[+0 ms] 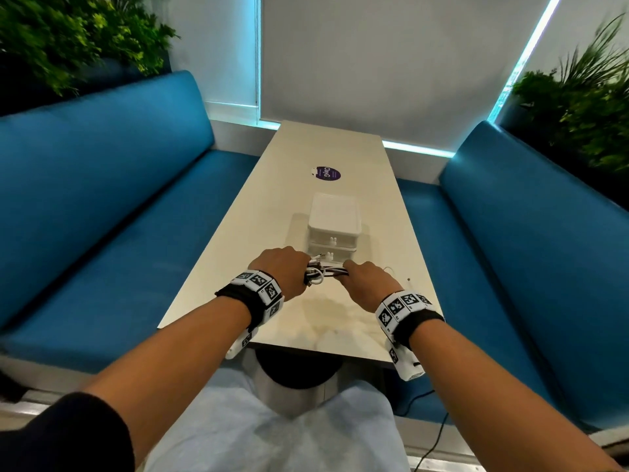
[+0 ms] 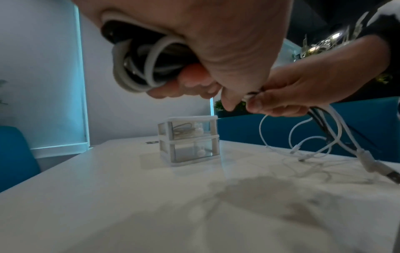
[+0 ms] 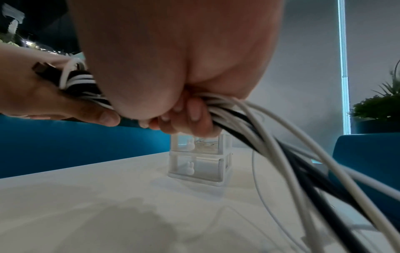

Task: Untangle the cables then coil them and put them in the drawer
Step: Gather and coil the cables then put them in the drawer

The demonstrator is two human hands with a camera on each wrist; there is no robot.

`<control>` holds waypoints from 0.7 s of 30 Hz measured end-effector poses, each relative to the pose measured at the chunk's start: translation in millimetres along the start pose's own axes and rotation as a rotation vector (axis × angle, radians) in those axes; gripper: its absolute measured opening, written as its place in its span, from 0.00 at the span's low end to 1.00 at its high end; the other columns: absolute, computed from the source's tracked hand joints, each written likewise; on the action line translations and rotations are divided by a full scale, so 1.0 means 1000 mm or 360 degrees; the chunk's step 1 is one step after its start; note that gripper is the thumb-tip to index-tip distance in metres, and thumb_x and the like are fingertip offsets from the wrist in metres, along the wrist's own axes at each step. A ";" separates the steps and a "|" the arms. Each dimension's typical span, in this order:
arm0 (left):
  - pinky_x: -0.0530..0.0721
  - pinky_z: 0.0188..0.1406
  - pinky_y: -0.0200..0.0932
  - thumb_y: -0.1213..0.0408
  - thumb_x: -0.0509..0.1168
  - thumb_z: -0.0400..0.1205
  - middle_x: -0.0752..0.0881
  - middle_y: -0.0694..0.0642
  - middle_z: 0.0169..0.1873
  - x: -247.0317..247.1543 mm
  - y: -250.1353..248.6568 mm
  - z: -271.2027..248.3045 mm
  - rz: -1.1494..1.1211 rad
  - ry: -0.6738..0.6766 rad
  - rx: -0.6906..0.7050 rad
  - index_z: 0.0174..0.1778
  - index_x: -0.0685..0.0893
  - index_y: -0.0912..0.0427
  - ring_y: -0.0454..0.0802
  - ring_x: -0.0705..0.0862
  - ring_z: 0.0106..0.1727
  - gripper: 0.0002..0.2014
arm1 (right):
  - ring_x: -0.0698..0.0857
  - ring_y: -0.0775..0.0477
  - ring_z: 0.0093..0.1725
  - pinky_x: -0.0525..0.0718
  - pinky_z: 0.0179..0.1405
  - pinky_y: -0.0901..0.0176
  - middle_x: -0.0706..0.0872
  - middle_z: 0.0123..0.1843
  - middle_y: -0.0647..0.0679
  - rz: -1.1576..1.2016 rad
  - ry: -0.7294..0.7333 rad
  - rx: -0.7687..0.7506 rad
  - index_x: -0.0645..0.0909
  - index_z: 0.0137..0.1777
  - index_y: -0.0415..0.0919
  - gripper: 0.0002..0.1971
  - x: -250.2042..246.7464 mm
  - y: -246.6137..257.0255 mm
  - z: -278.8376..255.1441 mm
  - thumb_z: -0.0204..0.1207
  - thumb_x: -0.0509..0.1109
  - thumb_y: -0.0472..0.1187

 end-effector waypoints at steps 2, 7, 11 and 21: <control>0.76 0.34 0.46 0.56 0.61 0.80 0.75 0.52 0.34 0.001 0.010 0.005 -0.0018 -0.0013 -0.0104 0.49 0.80 0.52 0.58 0.79 0.35 0.07 | 0.80 0.38 0.43 0.73 0.38 0.52 0.80 0.45 0.42 0.0031 -0.0022 -0.0070 0.74 0.62 0.42 0.18 -0.006 0.006 0.000 0.86 0.55 0.56; 0.76 0.35 0.47 0.56 0.59 0.82 0.75 0.53 0.35 -0.009 0.035 0.024 0.0078 -0.0096 -0.0226 0.50 0.80 0.55 0.59 0.80 0.36 0.08 | 0.84 0.36 0.48 0.82 0.46 0.45 0.85 0.52 0.41 0.0197 -0.0089 -0.0366 0.71 0.59 0.45 0.16 -0.015 0.026 0.002 0.85 0.56 0.56; 0.77 0.33 0.46 0.58 0.58 0.81 0.73 0.51 0.29 -0.008 0.042 0.027 0.0167 -0.0063 -0.0264 0.43 0.80 0.55 0.57 0.79 0.31 0.07 | 0.84 0.42 0.49 0.83 0.49 0.46 0.86 0.54 0.47 0.0198 -0.0017 -0.0453 0.72 0.63 0.46 0.23 -0.011 0.029 0.006 0.82 0.55 0.64; 0.76 0.29 0.42 0.38 0.69 0.75 0.81 0.54 0.30 0.056 0.007 0.019 -0.1078 0.0216 -0.0419 0.40 0.80 0.57 0.52 0.81 0.31 0.22 | 0.82 0.33 0.46 0.73 0.38 0.50 0.84 0.47 0.37 0.0120 -0.0108 -0.0076 0.73 0.61 0.40 0.16 0.003 0.011 0.010 0.90 0.49 0.50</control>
Point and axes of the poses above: each hand's wrist, its own z-axis towards the middle knuckle, its own x-axis out of the palm, y = z × x, the point moved 3 cm from there along z, towards the middle knuckle
